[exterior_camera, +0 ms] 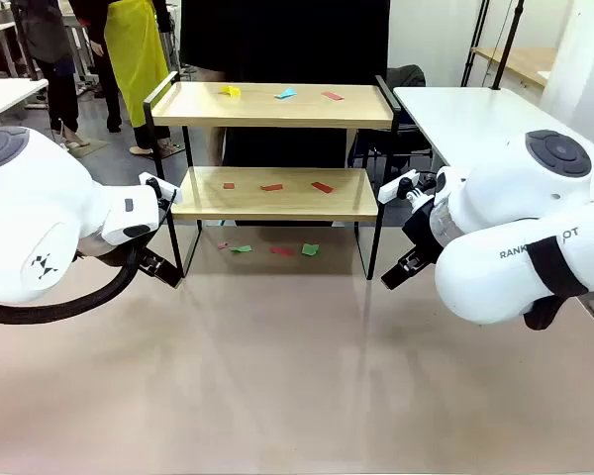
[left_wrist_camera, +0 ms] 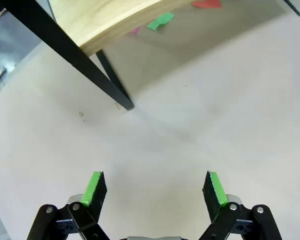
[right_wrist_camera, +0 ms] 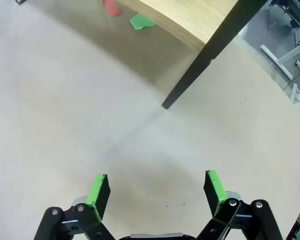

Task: Clean the shelf.
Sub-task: Pick up the Duster handed by the human.

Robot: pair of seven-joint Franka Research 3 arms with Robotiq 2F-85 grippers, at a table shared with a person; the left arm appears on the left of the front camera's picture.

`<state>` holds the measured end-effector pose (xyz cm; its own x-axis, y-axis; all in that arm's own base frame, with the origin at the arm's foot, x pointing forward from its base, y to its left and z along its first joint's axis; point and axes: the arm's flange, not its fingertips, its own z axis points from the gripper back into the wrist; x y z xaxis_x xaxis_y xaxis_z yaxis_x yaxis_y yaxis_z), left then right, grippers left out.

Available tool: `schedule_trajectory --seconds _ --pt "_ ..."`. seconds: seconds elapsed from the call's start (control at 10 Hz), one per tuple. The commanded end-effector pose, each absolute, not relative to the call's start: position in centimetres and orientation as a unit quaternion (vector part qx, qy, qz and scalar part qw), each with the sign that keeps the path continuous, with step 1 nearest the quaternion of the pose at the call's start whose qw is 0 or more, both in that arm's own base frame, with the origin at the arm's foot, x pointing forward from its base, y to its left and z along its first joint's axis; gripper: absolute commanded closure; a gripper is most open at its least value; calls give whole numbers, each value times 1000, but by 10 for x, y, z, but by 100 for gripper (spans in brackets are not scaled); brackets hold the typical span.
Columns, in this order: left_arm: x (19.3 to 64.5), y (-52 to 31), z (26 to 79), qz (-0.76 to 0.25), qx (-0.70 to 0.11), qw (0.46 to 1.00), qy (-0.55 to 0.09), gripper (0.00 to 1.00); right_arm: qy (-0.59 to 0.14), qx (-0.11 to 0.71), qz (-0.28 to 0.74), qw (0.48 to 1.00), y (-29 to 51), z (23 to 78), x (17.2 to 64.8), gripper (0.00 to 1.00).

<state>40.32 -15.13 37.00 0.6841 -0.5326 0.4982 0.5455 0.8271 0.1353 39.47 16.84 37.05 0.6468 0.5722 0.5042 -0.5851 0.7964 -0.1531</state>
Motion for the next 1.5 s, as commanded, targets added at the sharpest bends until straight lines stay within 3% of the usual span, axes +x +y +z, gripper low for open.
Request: schedule_trajectory --seconds 0.0,0.8,0.9,1.4 --pt "403 -151 370 -294 -12 918 -268 0 -274 12 319 907 168 371 395 0" --pt "403 -151 370 -294 -12 918 -268 0 -274 11 319 907 168 370 395 0" --pt "402 -149 389 -324 -63 908 -260 0 -275 47 326 903 167 397 406 0" --pt "424 -54 498 -366 -153 879 -265 0 -311 134 320 885 82 515 415 0"
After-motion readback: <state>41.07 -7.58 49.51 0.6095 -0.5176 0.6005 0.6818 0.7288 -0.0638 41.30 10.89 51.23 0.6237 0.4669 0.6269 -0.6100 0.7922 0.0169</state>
